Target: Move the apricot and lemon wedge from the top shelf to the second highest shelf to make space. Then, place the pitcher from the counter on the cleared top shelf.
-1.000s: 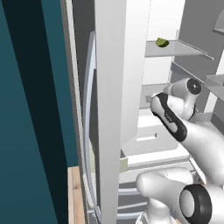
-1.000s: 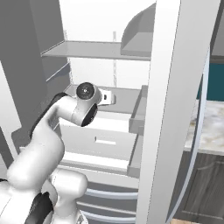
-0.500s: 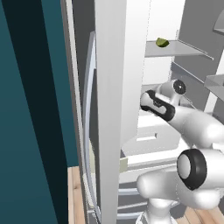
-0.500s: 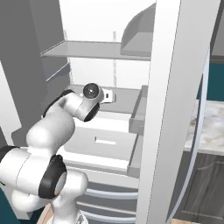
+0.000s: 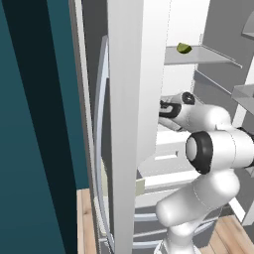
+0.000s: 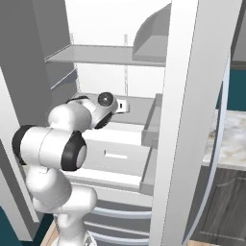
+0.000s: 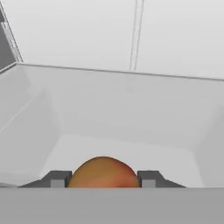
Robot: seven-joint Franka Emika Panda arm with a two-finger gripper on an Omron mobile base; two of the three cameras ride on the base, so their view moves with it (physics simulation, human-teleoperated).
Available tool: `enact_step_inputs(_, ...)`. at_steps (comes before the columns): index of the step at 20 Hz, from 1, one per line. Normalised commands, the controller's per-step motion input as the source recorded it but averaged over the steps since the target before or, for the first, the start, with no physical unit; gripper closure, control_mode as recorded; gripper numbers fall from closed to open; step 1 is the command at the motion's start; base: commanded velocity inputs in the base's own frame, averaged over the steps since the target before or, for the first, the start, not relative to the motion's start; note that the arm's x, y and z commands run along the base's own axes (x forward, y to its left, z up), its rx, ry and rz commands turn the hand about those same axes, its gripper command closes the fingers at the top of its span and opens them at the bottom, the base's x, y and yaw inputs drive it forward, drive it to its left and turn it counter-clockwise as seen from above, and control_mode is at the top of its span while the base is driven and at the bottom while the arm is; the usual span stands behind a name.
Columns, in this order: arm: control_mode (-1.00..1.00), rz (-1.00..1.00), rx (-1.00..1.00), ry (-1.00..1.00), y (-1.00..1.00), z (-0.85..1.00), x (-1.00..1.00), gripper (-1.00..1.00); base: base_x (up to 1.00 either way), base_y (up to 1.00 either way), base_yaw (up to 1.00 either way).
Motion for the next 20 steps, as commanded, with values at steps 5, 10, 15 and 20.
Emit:
enact_step_inputs(5, -1.00, 0.02, 0.00, 0.09, 0.00, -0.20, 0.86, 1.00, 0.00, 0.00, 0.00)
enact_step_inputs(10, -1.00, 0.03, 0.01, -0.06, 0.00, -0.36, 0.74, -1.00, 0.00, 0.00, 0.00)
enact_step_inputs(15, -1.00, 0.02, 0.00, -0.05, 0.00, -0.26, 0.37, -1.00, 0.00, 0.00, 0.00)
enact_step_inputs(20, -1.00, 0.00, 0.00, 0.00, 0.00, 0.04, -0.10, -1.00, 0.00, 0.00, 0.00)
